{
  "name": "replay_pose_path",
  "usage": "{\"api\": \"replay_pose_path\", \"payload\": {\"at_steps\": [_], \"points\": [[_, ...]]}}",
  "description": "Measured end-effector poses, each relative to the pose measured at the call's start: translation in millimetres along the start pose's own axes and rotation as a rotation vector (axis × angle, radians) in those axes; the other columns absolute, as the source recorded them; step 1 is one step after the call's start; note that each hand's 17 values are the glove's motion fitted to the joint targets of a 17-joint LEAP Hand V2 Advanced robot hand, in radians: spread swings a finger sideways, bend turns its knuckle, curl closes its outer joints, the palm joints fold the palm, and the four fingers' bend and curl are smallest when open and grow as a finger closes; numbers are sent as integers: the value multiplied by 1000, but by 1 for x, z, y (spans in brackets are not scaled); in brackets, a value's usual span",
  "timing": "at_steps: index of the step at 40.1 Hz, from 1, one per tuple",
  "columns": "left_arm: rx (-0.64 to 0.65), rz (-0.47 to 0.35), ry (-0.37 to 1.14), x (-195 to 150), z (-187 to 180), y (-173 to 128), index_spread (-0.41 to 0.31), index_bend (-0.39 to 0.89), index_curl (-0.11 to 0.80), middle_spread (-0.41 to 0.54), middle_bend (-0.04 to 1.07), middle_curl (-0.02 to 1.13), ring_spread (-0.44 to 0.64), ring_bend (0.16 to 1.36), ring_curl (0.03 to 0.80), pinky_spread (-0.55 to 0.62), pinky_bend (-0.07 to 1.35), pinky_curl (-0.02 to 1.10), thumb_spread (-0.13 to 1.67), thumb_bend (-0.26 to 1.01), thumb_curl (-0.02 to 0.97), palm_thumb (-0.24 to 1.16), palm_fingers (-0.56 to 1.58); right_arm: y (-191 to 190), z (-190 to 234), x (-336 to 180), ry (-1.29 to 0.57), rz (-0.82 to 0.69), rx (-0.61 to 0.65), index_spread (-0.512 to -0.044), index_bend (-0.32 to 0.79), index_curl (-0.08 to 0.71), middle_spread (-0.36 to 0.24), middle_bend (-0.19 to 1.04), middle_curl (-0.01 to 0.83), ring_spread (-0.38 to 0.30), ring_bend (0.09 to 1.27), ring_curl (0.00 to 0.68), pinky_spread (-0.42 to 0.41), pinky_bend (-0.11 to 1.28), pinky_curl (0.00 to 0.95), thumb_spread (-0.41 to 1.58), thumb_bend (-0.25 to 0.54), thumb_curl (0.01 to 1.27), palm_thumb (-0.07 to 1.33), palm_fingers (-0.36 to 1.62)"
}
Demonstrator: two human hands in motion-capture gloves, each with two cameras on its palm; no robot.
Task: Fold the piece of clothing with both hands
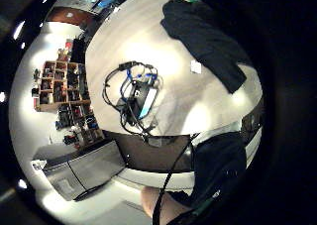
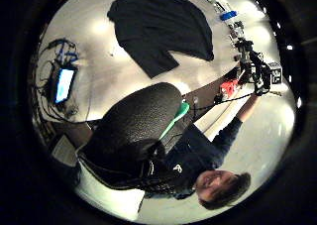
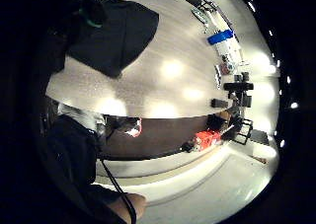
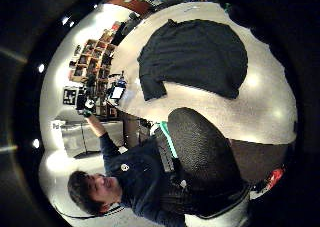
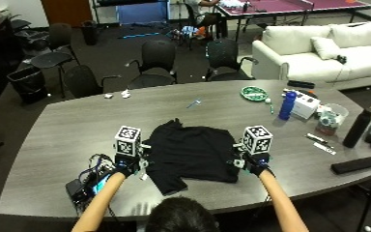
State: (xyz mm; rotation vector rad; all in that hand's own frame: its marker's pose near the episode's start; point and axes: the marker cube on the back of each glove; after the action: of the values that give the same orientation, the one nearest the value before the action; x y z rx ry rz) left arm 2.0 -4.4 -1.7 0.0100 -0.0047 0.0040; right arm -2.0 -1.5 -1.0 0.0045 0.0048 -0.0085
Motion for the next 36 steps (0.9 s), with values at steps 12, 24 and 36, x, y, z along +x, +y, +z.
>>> {"api": "replay_pose_path", "payload": {"at_steps": [12,24,36], "points": [[-24,87,-17,39,22,-56,-59,108,122,221,120,95,313,582,209,279,504,228,805,-9,129,80,107,-28,7,-6,26,8,-38,-275,105,139,-13,219,182,1,479,229,109,498,242,963,160,139,334,506],[-288,148,-95,84,107,-73,-39,69,123,353,147,111,441,654,227,375,625,283,830,-27,218,103,-112,-53,33,-11,84,21,-86,-307,105,159,-13,218,255,-4,492,272,121,519,290,1129,95,194,351,459],[-483,145,-133,104,166,-84,7,92,121,389,186,151,468,662,235,392,636,305,840,-18,277,150,-104,-63,54,-13,81,-2,-138,-321,109,175,-13,218,302,0,495,296,124,519,314,1183,33,232,362,437]]}}
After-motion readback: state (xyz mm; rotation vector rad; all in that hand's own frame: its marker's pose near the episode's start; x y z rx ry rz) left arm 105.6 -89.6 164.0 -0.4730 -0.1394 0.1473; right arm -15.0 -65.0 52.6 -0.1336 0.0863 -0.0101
